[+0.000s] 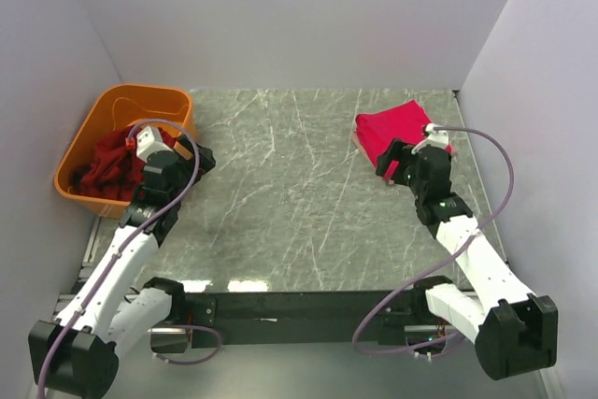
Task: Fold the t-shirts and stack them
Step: Reset both grippers
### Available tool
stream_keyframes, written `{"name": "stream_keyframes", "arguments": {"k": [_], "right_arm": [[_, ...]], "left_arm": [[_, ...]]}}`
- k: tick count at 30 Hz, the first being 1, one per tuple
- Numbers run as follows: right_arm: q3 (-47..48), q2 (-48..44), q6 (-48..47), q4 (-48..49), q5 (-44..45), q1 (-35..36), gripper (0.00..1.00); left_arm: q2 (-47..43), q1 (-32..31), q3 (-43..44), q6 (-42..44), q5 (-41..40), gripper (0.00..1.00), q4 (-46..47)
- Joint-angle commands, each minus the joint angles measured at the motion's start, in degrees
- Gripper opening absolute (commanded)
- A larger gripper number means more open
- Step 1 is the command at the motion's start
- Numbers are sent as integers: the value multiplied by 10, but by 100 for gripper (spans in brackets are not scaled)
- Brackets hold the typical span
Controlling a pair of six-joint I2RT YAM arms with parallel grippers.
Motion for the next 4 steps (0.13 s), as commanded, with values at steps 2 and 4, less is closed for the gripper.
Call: {"name": "stream_keyframes", "arguments": {"k": [2, 4], "right_arm": [[-11, -37, 17, 66, 18, 0, 93], [-19, -55, 26, 76, 31, 0, 93]], "left_arm": [[-27, 2, -8, -8, -29, 99, -1], [-35, 2, -14, -7, -25, 99, 11]]}}
